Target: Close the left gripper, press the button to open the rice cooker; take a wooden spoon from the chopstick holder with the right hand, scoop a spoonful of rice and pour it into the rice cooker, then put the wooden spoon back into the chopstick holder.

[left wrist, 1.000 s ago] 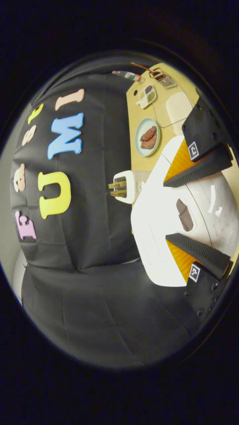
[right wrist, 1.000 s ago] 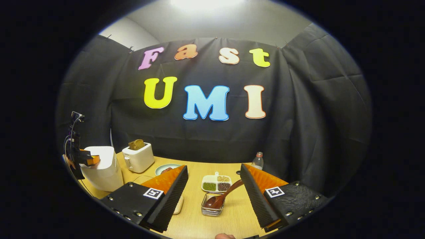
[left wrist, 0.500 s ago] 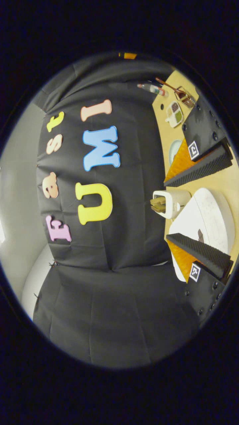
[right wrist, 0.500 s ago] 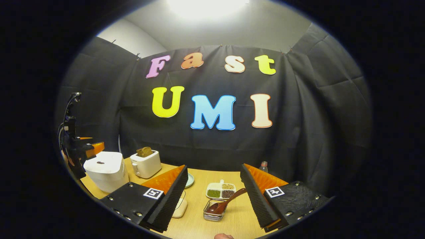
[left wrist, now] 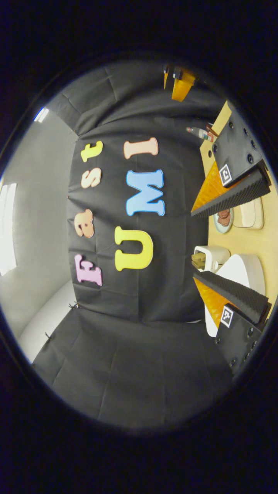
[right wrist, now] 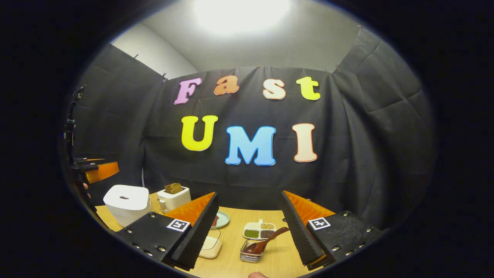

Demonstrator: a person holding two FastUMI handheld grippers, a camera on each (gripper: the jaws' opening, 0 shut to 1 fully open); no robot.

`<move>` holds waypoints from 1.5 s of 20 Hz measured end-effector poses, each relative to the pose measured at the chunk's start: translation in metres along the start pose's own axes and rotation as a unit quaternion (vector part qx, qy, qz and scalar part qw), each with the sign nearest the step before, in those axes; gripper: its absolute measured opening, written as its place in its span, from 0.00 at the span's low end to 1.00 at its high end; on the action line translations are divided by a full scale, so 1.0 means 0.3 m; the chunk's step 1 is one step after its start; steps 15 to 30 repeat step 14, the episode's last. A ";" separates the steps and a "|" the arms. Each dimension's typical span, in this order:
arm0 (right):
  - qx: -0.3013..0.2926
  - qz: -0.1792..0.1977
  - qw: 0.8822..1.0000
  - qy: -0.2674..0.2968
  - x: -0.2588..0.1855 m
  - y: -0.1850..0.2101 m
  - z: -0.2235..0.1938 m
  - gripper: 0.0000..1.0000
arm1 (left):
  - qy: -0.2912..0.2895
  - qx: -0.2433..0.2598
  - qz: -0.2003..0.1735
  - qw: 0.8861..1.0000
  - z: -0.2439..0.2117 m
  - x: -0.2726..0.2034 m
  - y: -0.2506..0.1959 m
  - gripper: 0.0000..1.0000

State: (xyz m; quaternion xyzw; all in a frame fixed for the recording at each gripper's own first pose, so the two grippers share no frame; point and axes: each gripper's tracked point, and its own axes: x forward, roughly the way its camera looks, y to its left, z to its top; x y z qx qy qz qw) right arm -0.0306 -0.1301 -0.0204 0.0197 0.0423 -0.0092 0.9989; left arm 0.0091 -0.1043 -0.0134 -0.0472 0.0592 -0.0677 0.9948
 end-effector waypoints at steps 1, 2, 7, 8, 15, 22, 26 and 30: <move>0.003 -0.001 1.000 0.002 -0.007 0.011 -0.005 0.96 | -0.003 -0.001 -0.006 1.000 0.007 -0.019 -0.010 0.97; 0.005 0.000 1.000 0.004 -0.011 0.028 -0.003 0.96 | -0.005 -0.004 -0.010 1.000 0.013 -0.035 -0.011 0.96; 0.004 -0.003 1.000 -0.016 -0.035 0.084 0.050 0.96 | -0.015 -0.020 -0.025 0.999 0.060 -0.075 -0.003 0.98; 0.003 -0.001 1.000 -0.020 -0.037 0.094 0.061 0.96 | -0.016 -0.018 -0.026 0.999 0.073 -0.079 0.002 0.96; -0.009 -0.003 0.999 -0.044 -0.038 0.129 0.122 0.96 | -0.035 0.004 -0.036 0.999 0.121 -0.121 0.008 0.98; -0.009 -0.003 0.999 -0.044 -0.038 0.129 0.122 0.96 | -0.035 0.004 -0.036 0.999 0.121 -0.121 0.008 0.98; -0.009 -0.003 0.999 -0.044 -0.038 0.129 0.122 0.96 | -0.035 0.004 -0.036 0.999 0.121 -0.121 0.008 0.98; -0.009 -0.003 0.999 -0.044 -0.038 0.129 0.122 0.96 | -0.035 0.004 -0.036 0.999 0.121 -0.121 0.008 0.98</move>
